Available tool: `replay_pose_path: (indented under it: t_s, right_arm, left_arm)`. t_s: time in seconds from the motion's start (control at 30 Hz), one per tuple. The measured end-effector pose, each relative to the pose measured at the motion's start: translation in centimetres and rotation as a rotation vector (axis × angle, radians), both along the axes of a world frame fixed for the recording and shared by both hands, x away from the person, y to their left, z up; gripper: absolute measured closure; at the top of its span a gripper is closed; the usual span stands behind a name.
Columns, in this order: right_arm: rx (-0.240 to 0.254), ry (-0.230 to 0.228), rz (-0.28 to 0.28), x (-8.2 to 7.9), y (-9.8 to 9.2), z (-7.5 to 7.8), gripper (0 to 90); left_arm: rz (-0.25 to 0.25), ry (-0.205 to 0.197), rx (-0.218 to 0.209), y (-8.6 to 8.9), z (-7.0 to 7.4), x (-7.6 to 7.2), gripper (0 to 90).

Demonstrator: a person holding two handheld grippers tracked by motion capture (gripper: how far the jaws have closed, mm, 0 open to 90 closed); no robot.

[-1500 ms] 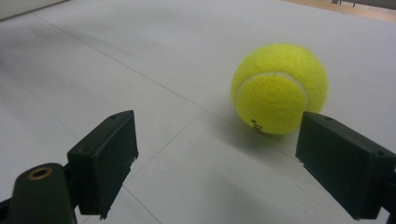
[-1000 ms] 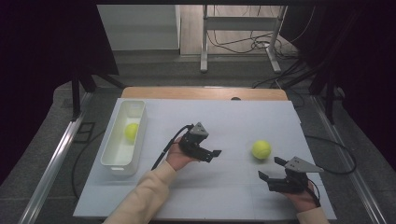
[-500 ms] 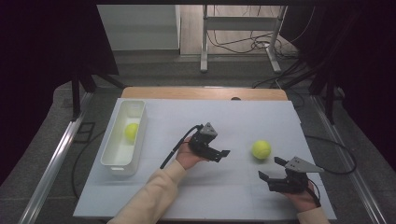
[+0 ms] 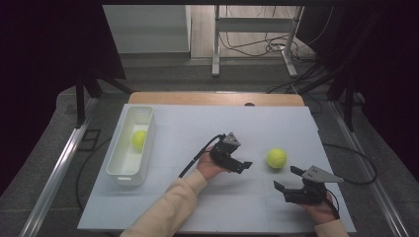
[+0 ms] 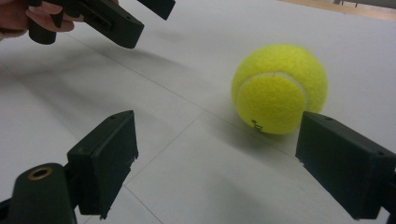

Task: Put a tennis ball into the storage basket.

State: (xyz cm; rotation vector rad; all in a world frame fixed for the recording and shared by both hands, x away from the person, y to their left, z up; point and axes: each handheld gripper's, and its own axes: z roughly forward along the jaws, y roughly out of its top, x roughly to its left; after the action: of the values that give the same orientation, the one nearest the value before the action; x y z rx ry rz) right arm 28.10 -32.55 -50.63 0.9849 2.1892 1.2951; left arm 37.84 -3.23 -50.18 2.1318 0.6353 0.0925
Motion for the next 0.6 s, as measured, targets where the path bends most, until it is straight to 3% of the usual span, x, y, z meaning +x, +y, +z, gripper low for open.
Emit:
replay_pose_path:
  t_s: [0.6]
  right_arm:
    - [0.002, 0.006, -0.001, 0.1, 0.0, -0.1, 13.4]
  left_arm:
    - [-0.041, 0.000, -0.003, -2.6, -0.2, 0.7, 13.8]
